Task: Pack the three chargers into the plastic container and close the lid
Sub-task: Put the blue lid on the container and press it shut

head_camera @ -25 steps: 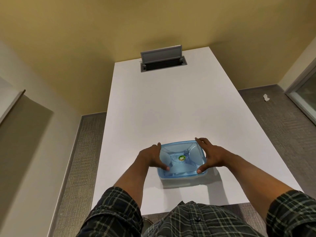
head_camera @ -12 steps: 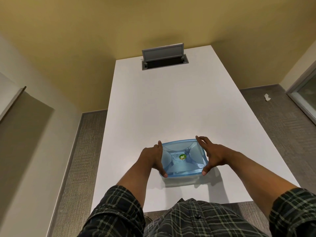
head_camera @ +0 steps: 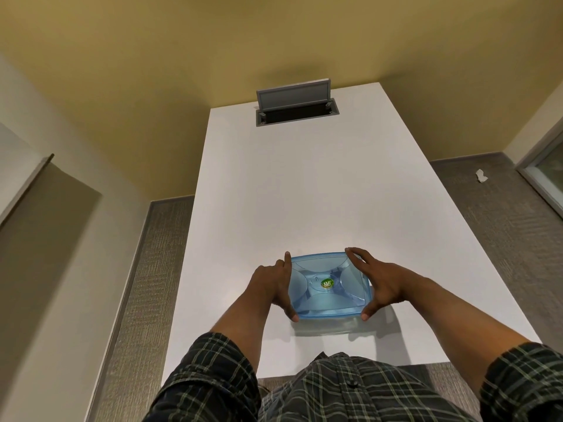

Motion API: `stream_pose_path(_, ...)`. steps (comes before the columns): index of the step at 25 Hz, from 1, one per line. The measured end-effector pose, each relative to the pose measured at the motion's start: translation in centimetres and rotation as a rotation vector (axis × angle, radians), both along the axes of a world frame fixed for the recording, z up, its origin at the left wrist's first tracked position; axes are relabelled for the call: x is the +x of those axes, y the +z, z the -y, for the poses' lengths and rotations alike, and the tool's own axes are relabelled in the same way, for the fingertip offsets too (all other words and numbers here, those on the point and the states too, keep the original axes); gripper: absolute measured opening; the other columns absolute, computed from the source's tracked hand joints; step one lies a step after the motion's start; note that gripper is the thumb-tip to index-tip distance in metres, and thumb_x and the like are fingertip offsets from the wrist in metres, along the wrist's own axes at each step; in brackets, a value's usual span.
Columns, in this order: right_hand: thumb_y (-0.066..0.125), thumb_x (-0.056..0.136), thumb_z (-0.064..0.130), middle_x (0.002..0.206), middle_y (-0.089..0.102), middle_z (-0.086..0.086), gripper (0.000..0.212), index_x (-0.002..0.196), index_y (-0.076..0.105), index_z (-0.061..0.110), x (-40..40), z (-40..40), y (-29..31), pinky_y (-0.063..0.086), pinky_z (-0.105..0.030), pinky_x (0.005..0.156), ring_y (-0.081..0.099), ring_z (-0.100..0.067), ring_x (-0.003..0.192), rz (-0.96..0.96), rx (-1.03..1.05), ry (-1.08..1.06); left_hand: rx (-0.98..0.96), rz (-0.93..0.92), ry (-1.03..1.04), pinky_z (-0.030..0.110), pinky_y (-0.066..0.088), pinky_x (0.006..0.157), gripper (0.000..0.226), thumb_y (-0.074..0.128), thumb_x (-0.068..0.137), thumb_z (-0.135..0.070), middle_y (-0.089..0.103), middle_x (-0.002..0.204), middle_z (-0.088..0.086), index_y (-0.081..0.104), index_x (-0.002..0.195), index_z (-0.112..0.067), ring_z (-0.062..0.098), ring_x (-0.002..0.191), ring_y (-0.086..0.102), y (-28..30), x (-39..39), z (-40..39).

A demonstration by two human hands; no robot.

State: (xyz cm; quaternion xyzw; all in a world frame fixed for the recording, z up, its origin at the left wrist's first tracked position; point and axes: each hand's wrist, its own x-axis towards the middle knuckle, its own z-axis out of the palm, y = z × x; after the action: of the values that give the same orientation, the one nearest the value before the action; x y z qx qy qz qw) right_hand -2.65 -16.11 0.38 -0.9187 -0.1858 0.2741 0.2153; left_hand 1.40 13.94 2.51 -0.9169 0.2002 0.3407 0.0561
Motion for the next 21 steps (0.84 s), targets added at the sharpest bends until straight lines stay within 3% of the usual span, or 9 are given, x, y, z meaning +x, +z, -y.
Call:
stream_pose_path(10,0.074,0.033,0.091,0.158,-0.029,0.026,0.165,0.152,-0.026,0.034,0.6,0.5,0.4,0.034,-0.029,0.112,0.028,-0.008,0.147,-0.074,-0.078,0.043,0.037,0.015,0.013,0.039,0.044,0.104,0.166,0.086,0.044,-0.076,0.058,0.141,0.012,-0.009,0.158,-0.002,0.030,0.126,0.059,0.6,0.8,0.9)
stream_pose_path(17,0.077,0.034,0.088,0.159,-0.023,0.027,0.164,0.154,-0.021,0.035,0.9,0.6,0.2,0.035,-0.032,0.114,0.026,-0.006,0.148,-0.061,-0.059,0.047,0.031,0.057,0.006,0.036,0.048,0.092,0.168,0.088,0.040,-0.075,0.070,0.118,0.009,-0.004,0.158,0.001,0.029,0.110,0.067,0.1,1.0,0.9)
stream_pose_path(21,0.077,0.033,0.087,0.159,-0.021,0.027,0.163,0.154,-0.020,0.035,0.9,0.6,0.0,0.035,-0.032,0.115,0.024,-0.005,0.148,-0.067,-0.056,0.036,0.025,0.057,0.005,0.034,0.051,0.087,0.167,0.089,0.037,-0.075,0.071,0.115,0.008,0.001,0.158,-0.001,0.028,0.107,0.068,0.0,1.4,0.7)
